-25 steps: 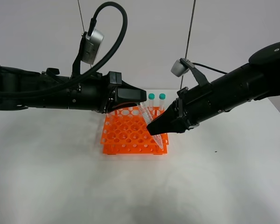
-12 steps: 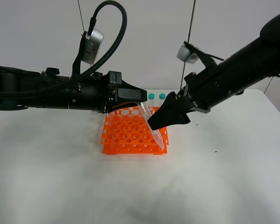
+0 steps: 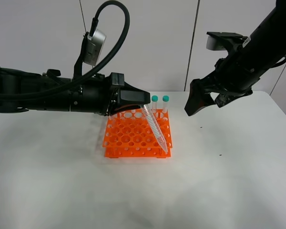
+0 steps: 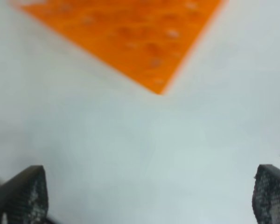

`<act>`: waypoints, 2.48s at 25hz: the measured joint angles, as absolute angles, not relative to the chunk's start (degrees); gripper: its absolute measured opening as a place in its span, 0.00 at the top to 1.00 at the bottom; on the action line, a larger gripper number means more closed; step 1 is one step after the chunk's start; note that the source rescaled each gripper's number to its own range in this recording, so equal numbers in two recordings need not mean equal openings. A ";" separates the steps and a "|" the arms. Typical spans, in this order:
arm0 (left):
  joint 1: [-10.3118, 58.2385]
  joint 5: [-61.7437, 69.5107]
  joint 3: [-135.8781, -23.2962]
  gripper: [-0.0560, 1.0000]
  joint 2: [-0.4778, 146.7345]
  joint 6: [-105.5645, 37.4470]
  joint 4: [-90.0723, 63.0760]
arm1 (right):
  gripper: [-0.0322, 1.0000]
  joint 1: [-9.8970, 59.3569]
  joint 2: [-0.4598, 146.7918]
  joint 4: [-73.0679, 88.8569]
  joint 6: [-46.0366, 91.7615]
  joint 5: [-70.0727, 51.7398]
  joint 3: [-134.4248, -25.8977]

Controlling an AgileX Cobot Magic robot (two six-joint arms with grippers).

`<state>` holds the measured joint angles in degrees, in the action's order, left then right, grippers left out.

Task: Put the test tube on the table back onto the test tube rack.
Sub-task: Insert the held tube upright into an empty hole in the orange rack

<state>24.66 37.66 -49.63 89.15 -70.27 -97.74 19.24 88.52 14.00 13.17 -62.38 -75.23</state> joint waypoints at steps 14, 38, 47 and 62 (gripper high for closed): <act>24.66 37.66 -49.63 0.94 89.15 -70.22 -97.74 | 0.00 3.62 95.68 10.42 11.53 -63.24 -75.48; 24.66 37.66 -49.63 0.94 89.15 -70.22 -97.74 | 0.00 0.44 62.98 6.80 8.68 -69.88 -50.21; 24.66 37.66 -49.63 0.94 89.15 -70.22 -97.74 | 0.00 0.44 29.12 6.97 8.99 -60.99 -30.17; 24.66 37.66 -49.63 0.94 89.15 -70.22 -97.74 | 0.00 0.44 3.74 4.09 3.42 -59.56 -28.10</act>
<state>24.66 37.66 -49.63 89.15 -70.22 -97.74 0.44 3.74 4.09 3.42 -59.56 -28.10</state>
